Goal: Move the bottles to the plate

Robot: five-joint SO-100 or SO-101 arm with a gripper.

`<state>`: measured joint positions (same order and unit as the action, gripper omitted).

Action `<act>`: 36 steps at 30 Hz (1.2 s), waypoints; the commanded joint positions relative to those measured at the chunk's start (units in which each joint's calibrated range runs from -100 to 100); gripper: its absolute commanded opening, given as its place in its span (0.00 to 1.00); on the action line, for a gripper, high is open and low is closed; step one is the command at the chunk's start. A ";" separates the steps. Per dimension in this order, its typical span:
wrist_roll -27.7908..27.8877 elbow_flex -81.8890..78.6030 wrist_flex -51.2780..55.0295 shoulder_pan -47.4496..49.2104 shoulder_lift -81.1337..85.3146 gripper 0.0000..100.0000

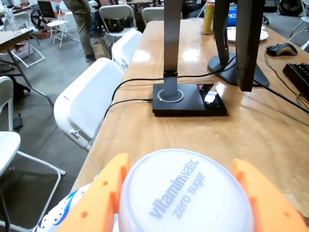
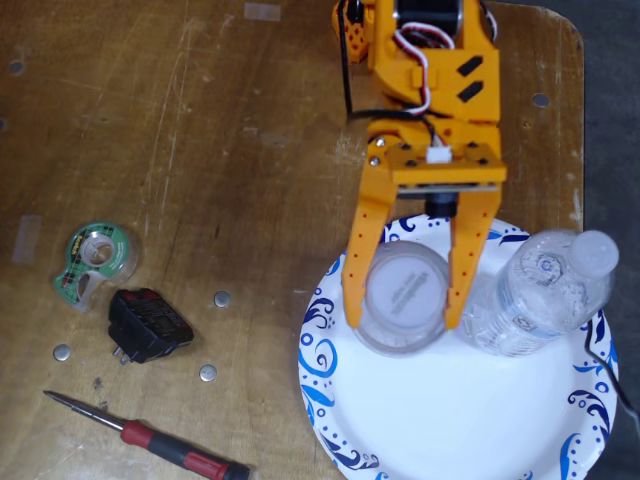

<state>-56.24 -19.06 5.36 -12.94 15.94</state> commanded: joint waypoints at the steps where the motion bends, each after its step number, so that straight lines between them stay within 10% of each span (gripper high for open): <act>1: -0.05 -9.67 -13.37 -0.80 5.06 0.10; 36: -0.93 -29.67 -36.78 1.14 2.69 0.11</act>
<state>-57.59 -48.92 -30.55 -11.76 18.29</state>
